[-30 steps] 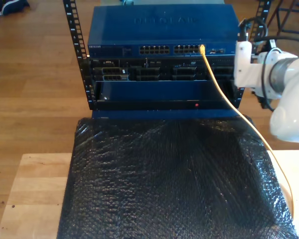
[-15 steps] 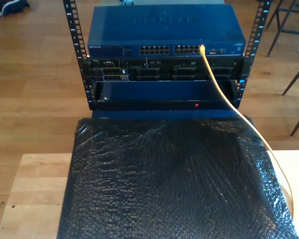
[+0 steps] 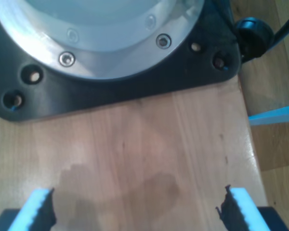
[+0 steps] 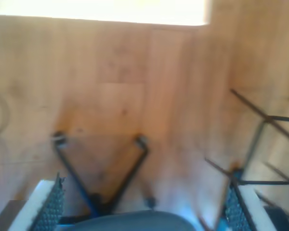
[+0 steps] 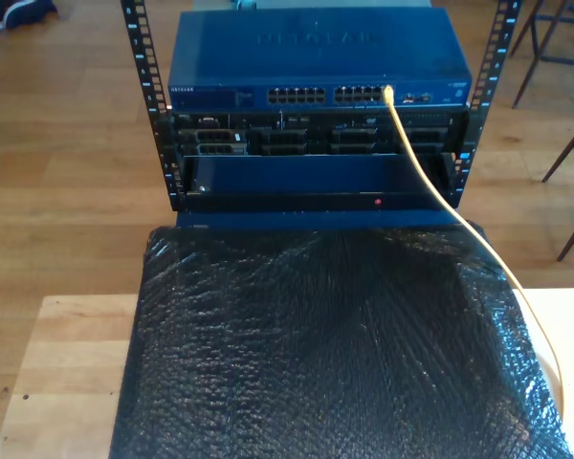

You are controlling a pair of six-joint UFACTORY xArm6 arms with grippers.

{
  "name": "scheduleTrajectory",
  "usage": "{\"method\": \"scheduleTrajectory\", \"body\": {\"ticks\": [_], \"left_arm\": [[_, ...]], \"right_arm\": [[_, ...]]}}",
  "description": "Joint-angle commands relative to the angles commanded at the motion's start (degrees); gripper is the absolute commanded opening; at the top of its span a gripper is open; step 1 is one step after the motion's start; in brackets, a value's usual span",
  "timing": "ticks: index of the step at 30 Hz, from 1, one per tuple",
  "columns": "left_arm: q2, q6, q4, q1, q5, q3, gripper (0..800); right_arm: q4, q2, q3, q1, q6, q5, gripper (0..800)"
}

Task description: Grab the cable and plug it in

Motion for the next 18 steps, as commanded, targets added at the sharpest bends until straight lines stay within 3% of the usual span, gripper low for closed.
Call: {"method": "scheduleTrajectory", "body": {"ticks": [9, 18], "left_arm": [[0.0, 0.0, 0.0, 0.0, 0.0, 0.0, 800], [0.0, 0.0, 0.0, 0.0, 0.0, 0.0, 800]], "right_arm": [[0.0, -8.7, 7.91, -13.8, -13.1, 8.44, 798], [-0.09, -9.23, 7.91, -23.21, -22.15, 17.23, 798]]}}
